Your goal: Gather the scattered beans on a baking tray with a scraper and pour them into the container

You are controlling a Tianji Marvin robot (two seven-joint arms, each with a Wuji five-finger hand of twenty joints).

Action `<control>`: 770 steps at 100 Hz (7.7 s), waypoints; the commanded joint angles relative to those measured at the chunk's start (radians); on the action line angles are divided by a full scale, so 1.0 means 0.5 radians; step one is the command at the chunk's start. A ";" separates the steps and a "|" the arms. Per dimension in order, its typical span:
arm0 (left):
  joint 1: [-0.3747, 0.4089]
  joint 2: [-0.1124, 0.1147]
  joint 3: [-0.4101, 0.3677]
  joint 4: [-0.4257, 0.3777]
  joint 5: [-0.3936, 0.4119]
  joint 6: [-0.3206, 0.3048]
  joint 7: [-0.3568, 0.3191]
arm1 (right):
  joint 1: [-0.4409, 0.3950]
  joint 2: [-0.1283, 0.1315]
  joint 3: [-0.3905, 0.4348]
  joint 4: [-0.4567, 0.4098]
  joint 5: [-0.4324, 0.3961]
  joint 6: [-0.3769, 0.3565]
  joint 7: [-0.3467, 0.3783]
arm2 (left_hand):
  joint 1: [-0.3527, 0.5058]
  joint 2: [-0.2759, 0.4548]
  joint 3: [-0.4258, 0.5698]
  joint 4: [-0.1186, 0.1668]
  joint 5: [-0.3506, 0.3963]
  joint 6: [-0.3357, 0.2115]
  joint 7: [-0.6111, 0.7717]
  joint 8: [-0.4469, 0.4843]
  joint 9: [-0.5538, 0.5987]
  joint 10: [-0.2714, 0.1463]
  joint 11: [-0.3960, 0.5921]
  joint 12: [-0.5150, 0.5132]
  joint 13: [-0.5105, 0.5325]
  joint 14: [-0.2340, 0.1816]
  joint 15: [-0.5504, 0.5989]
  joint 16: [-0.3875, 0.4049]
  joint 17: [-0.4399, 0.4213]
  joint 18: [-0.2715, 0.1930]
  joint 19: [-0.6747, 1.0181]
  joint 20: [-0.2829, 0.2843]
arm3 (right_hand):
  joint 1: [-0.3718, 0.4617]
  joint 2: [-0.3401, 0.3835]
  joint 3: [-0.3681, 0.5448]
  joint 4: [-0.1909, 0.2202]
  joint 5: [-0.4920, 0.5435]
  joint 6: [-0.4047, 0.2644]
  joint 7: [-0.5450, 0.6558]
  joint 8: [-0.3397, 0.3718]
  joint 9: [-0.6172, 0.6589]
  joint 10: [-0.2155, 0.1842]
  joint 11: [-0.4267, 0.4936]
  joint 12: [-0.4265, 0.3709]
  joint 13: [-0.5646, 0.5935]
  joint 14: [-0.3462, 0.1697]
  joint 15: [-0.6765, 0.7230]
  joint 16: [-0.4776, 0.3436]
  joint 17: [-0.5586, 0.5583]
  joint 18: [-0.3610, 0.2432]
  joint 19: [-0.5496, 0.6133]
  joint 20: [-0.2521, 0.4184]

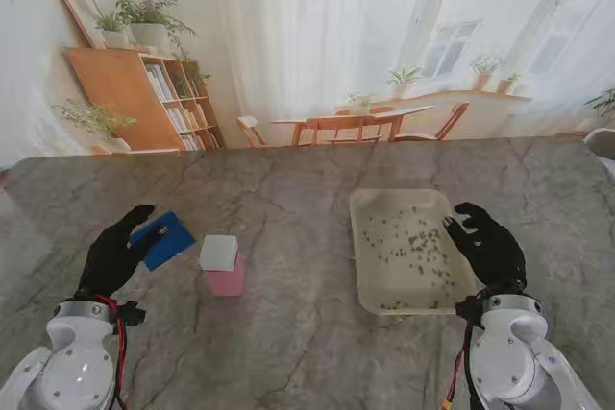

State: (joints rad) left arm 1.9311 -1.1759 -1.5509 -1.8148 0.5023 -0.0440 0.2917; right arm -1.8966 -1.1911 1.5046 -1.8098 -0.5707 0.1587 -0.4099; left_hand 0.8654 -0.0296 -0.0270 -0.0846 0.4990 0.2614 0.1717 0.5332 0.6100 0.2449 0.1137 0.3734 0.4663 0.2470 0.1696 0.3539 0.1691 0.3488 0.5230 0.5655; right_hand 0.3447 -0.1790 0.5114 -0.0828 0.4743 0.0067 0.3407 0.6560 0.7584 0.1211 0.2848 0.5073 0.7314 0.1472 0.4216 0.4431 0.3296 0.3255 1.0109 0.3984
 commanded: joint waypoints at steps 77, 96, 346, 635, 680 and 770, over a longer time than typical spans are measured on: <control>0.072 0.048 -0.133 -0.034 -0.055 -0.159 -0.284 | 0.036 0.003 -0.037 0.036 0.018 -0.089 0.064 | 0.109 -0.096 0.008 0.114 -0.032 -0.031 -0.052 -0.020 -0.025 -0.070 -0.016 -0.028 0.001 -0.050 -0.031 -0.002 -0.001 -0.010 -0.010 0.021 | 0.003 0.032 -0.048 0.045 0.018 -0.037 -0.030 0.005 -0.016 -0.011 -0.049 0.011 -0.012 -0.001 0.015 0.023 -0.025 -0.036 0.013 0.026; 0.233 0.116 -0.325 -0.063 0.079 -0.317 -0.582 | 0.053 0.009 -0.051 0.049 0.030 -0.093 0.096 | 0.162 -0.188 0.010 0.118 -0.143 0.019 -0.071 -0.011 -0.179 -0.106 -0.057 -0.046 -0.107 -0.100 -0.075 -0.027 -0.047 -0.056 -0.047 -0.005 | 0.002 0.030 -0.045 0.045 0.014 -0.036 -0.034 0.003 -0.016 -0.008 -0.052 0.011 -0.010 0.001 0.012 0.022 -0.024 -0.034 0.010 0.025; -0.962 0.290 0.646 1.382 -0.494 -1.228 -1.258 | 0.042 0.023 -0.058 0.031 0.017 -0.053 0.167 | -0.363 -0.430 0.111 0.042 -0.751 0.015 -0.254 -0.254 -0.786 0.067 -0.123 -0.179 -0.604 -0.025 -0.066 -0.154 -0.399 -0.253 -0.179 -0.457 | 0.009 0.041 -0.066 0.046 0.027 -0.042 -0.030 0.001 0.038 -0.022 -0.039 0.024 0.103 -0.003 0.125 0.096 -0.006 0.023 0.016 0.074; -1.174 -0.034 0.982 0.912 -0.343 -0.861 -0.163 | 0.098 -0.009 -0.220 -0.107 -0.052 -0.316 -0.100 | 0.763 -0.509 0.062 0.073 -0.080 -0.447 1.407 1.273 0.805 -0.589 0.322 1.495 0.779 -0.324 0.435 0.593 0.386 -0.296 1.005 0.374 | 0.029 0.016 -0.058 0.052 0.033 -0.020 -0.017 0.008 0.031 -0.024 -0.027 0.037 0.077 -0.028 0.138 0.095 -0.003 0.016 0.031 0.091; -1.195 -0.086 1.060 0.988 -0.186 -0.870 0.103 | 0.441 0.067 -0.450 -0.231 -0.275 -0.485 0.156 | 0.746 -0.553 0.041 0.072 0.240 -0.355 1.080 0.600 0.942 -0.549 0.285 1.448 0.915 -0.329 0.462 0.590 0.555 -0.255 1.034 0.336 | -0.066 -0.022 0.005 0.041 -0.036 0.139 -0.088 -0.019 -0.051 -0.044 -0.015 0.033 0.038 -0.075 0.139 0.072 0.000 -0.019 0.032 0.071; -1.179 -0.141 1.116 1.069 -0.443 -1.193 0.078 | 0.989 0.253 -0.545 -0.099 -0.345 -0.861 1.147 | 0.807 -0.529 0.023 0.045 0.134 -0.708 1.504 0.702 0.822 -0.702 0.305 1.390 0.792 -0.390 0.352 0.542 0.429 -0.359 0.873 0.238 | -0.532 -0.119 0.020 -0.027 -0.581 0.699 -0.502 -0.036 -0.806 0.427 -0.230 -0.115 -0.506 0.186 -0.291 -0.188 -0.259 -0.020 -0.244 -0.132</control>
State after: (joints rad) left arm 1.3447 -1.2356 -1.0026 -1.2852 0.2774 -0.6313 0.3308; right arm -1.4294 -1.0698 1.2452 -1.8820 -0.7383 -0.2489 0.1546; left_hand 0.9238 -0.4899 -0.1756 -0.0924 0.5115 0.1667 0.7112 0.8081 0.9614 0.1569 0.1140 1.0384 0.8951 0.1311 0.3685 0.6348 0.3940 0.2093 0.9690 0.7023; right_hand 0.0968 -0.2203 0.5031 -0.0828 0.1991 0.3426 0.0974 0.6193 0.3585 0.3398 0.1468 0.4587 0.4666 0.2557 0.2613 0.3543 0.1896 0.3265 0.8629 0.3558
